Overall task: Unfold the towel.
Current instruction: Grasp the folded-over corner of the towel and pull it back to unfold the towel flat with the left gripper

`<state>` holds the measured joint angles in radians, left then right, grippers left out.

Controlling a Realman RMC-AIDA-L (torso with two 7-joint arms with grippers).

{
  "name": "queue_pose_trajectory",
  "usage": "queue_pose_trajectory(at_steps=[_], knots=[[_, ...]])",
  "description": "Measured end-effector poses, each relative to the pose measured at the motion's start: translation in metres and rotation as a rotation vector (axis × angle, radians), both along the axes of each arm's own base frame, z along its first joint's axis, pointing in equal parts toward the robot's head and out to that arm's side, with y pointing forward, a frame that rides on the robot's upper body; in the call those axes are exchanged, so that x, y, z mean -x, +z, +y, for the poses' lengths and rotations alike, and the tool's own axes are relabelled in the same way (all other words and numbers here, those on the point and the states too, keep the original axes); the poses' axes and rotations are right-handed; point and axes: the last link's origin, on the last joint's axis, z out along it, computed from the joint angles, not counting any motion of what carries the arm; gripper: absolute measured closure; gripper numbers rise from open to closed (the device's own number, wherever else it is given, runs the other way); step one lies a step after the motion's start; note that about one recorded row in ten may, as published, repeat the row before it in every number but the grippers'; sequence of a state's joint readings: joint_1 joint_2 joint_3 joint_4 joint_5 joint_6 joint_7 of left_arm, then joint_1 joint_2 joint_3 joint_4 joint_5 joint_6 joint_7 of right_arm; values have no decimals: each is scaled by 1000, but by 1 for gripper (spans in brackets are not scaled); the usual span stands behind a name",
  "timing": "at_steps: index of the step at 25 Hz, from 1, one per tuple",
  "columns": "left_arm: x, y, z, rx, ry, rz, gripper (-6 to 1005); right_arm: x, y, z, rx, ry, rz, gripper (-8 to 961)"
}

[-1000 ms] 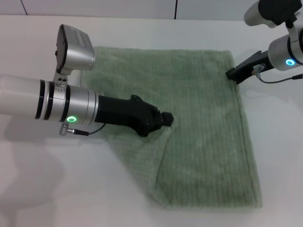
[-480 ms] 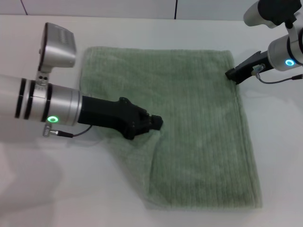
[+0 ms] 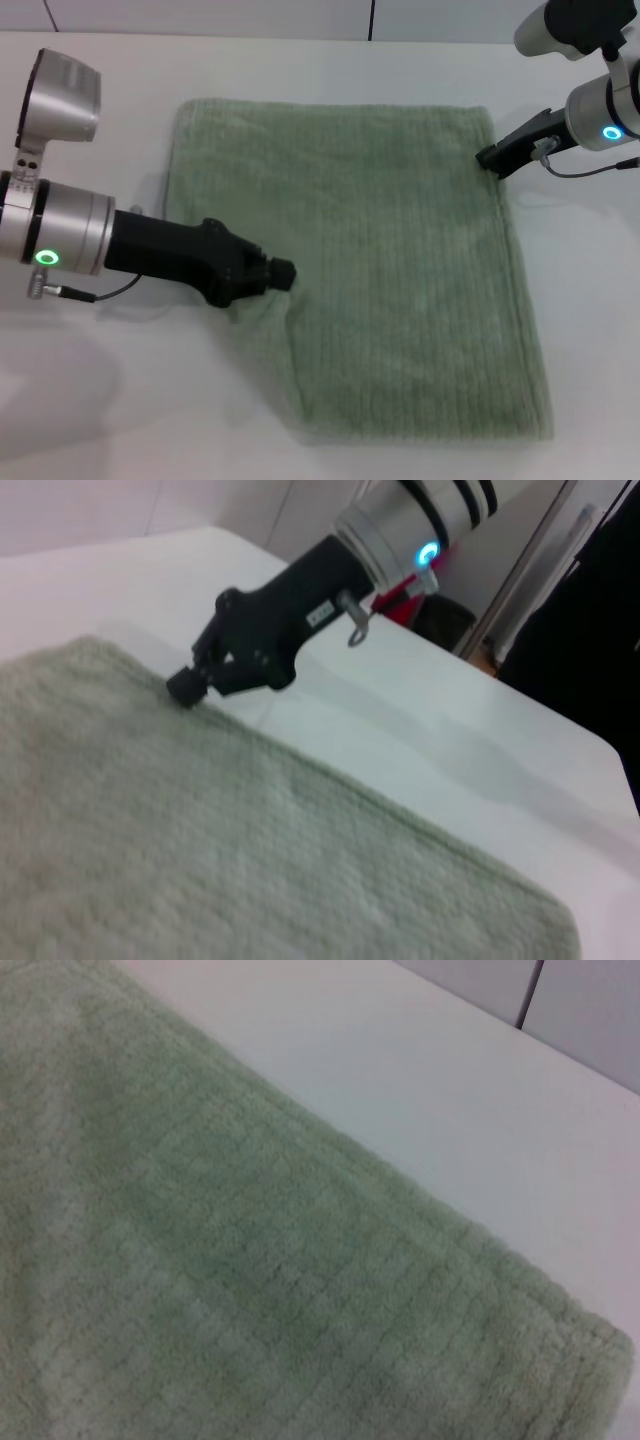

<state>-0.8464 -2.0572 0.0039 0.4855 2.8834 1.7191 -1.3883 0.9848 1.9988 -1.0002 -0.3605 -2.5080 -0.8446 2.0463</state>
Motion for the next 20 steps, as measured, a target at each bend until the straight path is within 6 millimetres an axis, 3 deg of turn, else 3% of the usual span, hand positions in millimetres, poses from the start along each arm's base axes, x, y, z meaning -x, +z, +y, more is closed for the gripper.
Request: queue_pose_trajectory(at_steps=[20], knots=[[19, 27, -13, 76, 66, 102, 958, 0, 0, 0, 0, 0, 0, 954]])
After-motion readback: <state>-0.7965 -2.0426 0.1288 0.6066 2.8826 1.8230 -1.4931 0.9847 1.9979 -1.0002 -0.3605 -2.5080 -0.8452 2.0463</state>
